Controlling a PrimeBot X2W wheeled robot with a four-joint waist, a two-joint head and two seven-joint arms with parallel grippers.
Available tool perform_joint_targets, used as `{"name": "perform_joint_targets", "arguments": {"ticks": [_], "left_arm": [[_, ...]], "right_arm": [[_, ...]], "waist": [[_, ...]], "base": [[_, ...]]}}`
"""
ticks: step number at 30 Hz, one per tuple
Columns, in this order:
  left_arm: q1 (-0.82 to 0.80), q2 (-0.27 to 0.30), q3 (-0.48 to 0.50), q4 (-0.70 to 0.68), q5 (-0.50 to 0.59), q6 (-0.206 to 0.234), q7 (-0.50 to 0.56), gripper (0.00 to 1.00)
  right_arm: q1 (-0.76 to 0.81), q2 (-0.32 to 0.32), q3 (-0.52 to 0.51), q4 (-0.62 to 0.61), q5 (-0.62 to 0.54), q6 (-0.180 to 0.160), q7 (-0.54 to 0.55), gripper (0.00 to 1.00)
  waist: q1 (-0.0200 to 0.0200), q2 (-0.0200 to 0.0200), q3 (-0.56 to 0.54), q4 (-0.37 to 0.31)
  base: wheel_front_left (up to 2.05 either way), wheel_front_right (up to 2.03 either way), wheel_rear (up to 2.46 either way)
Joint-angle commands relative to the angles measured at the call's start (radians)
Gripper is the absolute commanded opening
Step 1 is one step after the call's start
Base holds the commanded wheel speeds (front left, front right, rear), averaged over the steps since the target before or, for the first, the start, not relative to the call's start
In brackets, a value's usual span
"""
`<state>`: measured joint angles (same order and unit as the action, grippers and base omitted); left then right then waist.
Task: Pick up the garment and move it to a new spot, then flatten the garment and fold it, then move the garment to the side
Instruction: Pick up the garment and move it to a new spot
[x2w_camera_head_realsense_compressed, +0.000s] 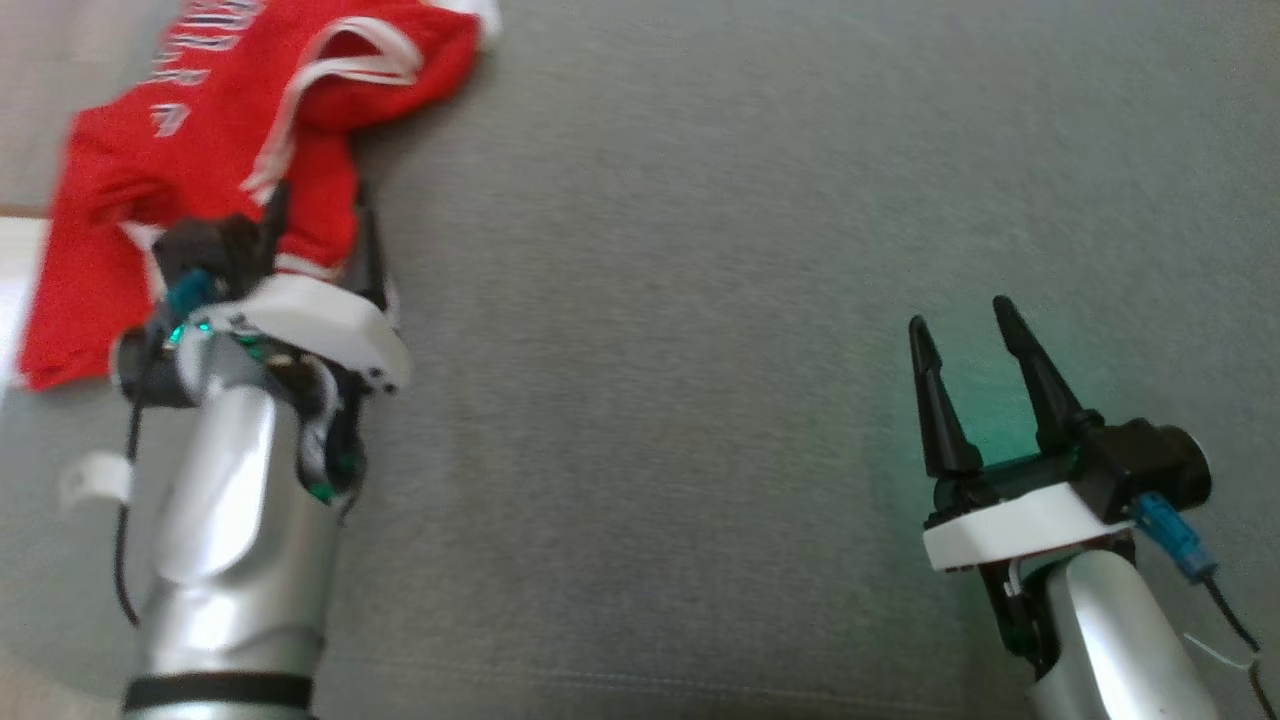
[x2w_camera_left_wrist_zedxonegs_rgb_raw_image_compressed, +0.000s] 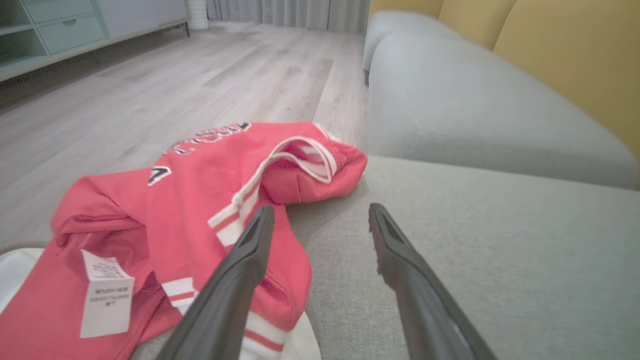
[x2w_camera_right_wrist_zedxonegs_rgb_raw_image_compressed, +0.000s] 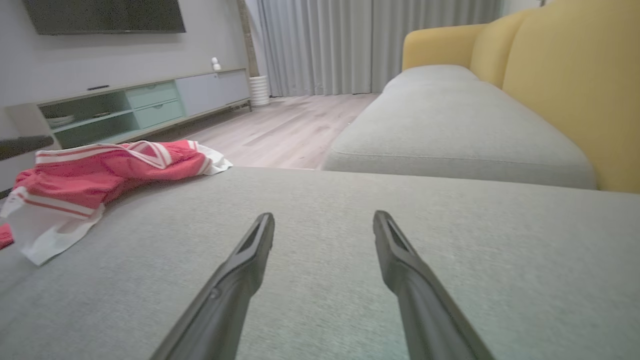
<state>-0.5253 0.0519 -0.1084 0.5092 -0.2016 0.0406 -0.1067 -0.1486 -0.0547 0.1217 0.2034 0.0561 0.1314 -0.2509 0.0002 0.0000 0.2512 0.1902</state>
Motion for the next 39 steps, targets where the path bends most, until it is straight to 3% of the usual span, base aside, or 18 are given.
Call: {"name": "perform_joint_targets", "arguments": {"ticks": [1,7,14,21,33,35,36,39], "left_arm": [[-0.051,0.055,0.051,0.014,0.015,0.031,0.029,1.00],[-0.105,0.109,0.103,0.085,0.019,0.103,0.040,1.00],[-0.092,0.148,0.117,0.091,0.025,0.128,0.020,1.00],[-0.080,0.175,0.118,0.053,0.029,0.145,0.043,1.00],[-0.066,0.176,0.092,0.112,0.010,0.127,0.144,1.00],[-0.069,0.179,0.091,0.126,0.006,0.123,0.143,0.21],[-0.072,0.182,0.090,0.130,0.005,0.121,0.140,0.00],[-0.081,0.191,0.085,0.145,-0.001,0.107,0.141,0.00]], "right_arm": [[-0.025,-0.007,0.024,-0.035,0.014,-0.001,-0.011,1.00],[-0.025,-0.001,0.021,-0.037,0.028,-0.001,-0.011,1.00],[-0.012,0.003,0.011,-0.033,0.032,-0.001,-0.011,1.00],[-0.007,0.004,0.010,-0.032,0.026,-0.001,-0.011,1.00],[-0.020,0.004,0.026,-0.024,0.031,-0.001,-0.011,1.00],[-0.020,0.004,0.025,-0.021,0.032,-0.001,-0.011,1.00],[-0.019,0.004,0.025,-0.019,0.033,-0.001,-0.011,1.00],[-0.015,0.004,0.022,-0.015,0.041,-0.001,-0.011,1.00]], "waist": [[-0.0002,0.0000,0.060,-0.080],[-0.0002,0.0000,0.058,-0.124],[-0.0002,0.0000,0.039,-0.132],[-0.0002,0.0000,0.023,-0.110],[-0.0002,0.0000,0.033,-0.122],[-0.0002,0.0000,0.029,-0.128],[-0.0002,0.0000,0.026,-0.131],[-0.0002,0.0000,0.006,-0.141]], "base": [[0.00,0.00,0.00],[0.00,0.00,0.00],[0.00,0.00,0.00],[0.00,0.00,0.00],[0.00,0.00,0.00],[0.00,0.00,0.00],[0.00,0.00,0.00],[0.00,0.00,0.00]]}}
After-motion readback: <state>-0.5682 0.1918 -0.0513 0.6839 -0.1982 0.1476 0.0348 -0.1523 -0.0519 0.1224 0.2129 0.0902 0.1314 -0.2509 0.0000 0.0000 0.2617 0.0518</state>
